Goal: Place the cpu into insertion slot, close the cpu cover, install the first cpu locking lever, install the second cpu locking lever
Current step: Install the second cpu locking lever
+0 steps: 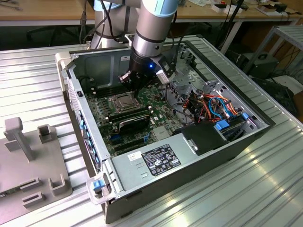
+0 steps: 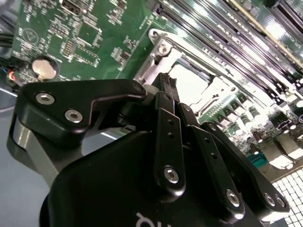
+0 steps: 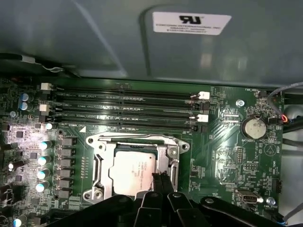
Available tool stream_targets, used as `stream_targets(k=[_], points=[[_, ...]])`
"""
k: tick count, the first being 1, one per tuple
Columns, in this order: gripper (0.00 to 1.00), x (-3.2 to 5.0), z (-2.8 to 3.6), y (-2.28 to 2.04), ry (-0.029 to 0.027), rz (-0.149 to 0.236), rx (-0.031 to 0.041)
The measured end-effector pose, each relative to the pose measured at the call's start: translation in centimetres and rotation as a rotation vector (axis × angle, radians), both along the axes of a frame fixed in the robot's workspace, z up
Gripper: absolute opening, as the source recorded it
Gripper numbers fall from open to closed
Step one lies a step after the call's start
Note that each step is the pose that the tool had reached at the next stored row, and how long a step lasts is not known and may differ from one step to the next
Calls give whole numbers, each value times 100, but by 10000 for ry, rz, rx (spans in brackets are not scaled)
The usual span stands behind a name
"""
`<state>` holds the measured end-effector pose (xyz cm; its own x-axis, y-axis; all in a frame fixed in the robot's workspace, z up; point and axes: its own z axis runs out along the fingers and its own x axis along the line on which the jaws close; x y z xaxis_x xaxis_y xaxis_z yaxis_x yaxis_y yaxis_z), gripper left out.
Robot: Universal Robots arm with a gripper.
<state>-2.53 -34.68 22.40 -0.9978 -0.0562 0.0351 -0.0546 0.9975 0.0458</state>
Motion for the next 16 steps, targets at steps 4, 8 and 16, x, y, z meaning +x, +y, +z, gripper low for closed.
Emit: stream_targets(k=[4, 8, 16], points=[[11, 10, -4, 0, -1, 0, 1], [11, 10, -6, 0, -1, 0, 0], [11, 10, -7, 0, -1, 0, 0]])
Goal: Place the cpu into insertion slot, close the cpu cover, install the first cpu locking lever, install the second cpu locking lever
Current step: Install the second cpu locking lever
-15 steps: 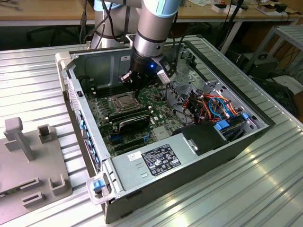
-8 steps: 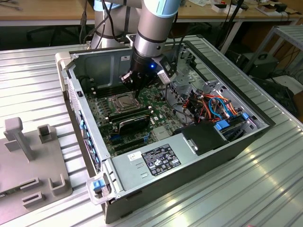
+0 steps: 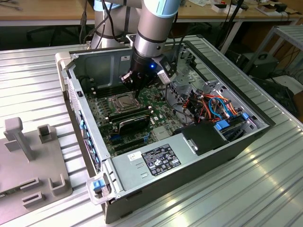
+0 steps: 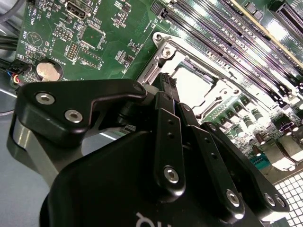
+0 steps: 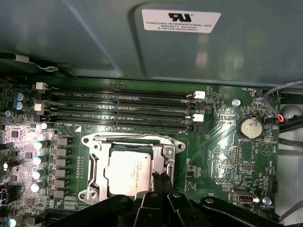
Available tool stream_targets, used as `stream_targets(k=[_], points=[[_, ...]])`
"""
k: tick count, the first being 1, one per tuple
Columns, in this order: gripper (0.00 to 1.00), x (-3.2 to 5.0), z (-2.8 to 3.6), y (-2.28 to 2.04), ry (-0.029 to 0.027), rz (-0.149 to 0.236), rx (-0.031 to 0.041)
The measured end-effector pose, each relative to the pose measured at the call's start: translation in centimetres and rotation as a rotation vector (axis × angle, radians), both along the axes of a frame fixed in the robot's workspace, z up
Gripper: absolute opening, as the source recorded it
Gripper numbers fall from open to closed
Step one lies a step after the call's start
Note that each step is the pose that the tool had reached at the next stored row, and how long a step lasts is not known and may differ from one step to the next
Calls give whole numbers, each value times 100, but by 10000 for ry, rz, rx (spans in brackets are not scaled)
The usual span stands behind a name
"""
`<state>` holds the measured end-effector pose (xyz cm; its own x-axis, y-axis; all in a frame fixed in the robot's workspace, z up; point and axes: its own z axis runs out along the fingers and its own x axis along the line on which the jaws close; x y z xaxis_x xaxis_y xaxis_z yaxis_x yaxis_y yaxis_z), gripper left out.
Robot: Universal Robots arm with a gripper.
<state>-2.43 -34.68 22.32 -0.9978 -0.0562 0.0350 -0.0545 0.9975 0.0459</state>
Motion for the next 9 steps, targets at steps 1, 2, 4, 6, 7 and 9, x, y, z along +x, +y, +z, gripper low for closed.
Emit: stream_targets(k=[1, 2, 4, 6, 7, 9], points=[[11, 0, 0, 0, 0, 0, 0], [11, 0, 0, 0, 0, 0, 0], [11, 0, -2, 0, 0, 0, 0], [11, 14, -4, -3, 0, 0, 2], [11, 47, -4, -28, 9, 0, 1], [11, 48, -4, -29, 9, -1, 1]])
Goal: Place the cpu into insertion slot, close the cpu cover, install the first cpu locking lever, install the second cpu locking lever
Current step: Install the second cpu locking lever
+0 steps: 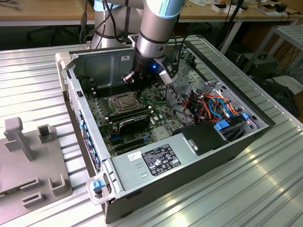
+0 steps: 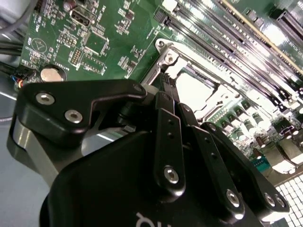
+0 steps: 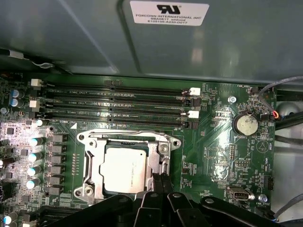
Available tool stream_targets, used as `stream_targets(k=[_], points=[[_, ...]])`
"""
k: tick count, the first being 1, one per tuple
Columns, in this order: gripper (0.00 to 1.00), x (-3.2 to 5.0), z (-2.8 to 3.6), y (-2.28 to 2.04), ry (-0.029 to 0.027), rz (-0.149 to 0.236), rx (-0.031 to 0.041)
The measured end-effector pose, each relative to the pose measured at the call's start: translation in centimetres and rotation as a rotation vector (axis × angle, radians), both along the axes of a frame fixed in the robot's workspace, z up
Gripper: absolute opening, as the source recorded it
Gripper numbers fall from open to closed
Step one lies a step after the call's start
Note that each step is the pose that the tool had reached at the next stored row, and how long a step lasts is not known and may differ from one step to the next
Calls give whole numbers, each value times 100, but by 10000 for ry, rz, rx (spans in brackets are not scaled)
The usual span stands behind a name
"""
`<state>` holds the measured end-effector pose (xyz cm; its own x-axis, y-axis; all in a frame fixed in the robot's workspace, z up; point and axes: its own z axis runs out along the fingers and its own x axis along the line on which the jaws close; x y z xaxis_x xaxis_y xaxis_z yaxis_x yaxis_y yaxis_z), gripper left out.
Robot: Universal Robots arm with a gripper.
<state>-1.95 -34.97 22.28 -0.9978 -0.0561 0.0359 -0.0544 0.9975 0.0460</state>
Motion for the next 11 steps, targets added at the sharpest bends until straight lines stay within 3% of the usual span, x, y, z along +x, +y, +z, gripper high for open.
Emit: stream_targets(k=[7, 11], points=[[11, 0, 6, -4, 0, 2, -1], [11, 1, 74, -10, 0, 0, -29]])
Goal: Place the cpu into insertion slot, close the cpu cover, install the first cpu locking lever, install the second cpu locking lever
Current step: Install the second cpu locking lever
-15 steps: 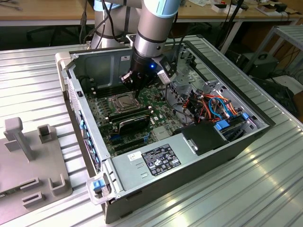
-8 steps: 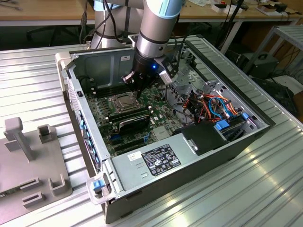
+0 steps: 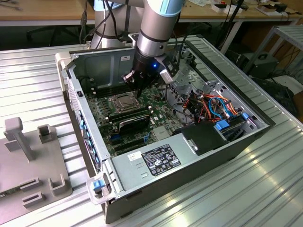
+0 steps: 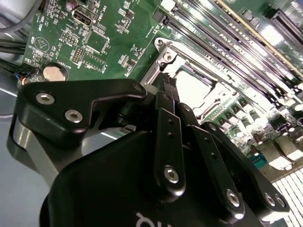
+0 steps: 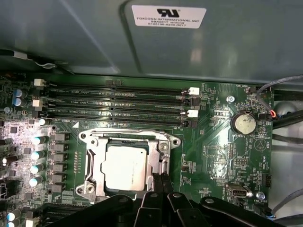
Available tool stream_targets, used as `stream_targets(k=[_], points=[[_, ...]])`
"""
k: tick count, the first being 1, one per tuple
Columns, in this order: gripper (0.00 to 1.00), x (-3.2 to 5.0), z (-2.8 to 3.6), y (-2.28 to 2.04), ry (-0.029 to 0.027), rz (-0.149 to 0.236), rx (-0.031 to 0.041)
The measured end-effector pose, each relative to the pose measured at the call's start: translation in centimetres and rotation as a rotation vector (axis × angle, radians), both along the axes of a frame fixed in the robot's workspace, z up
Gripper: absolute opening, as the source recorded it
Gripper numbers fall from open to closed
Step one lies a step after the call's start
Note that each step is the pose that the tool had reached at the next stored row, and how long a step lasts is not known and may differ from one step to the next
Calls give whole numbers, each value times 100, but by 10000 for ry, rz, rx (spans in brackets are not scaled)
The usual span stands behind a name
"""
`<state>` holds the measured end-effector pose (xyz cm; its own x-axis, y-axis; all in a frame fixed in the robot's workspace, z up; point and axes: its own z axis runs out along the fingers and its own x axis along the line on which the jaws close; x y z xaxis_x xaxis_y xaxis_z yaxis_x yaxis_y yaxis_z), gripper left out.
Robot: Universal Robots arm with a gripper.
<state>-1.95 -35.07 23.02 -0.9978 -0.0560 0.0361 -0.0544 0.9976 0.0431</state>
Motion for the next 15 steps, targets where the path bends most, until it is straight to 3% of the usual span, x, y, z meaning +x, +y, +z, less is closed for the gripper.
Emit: stream_targets(k=[2, 6, 8, 9, 10, 13, 15], points=[[11, -1, 55, -17, 0, 2, -48], [11, -3, 72, -71, 0, 1, -103], [11, -3, 72, -118, 0, 1, -117], [11, -3, 72, -172, 0, 1, -123], [11, -3, 72, -199, 0, 1, -122], [11, -2, 72, -249, 0, 1, -122], [11, -2, 72, -334, 0, 2, -123]])
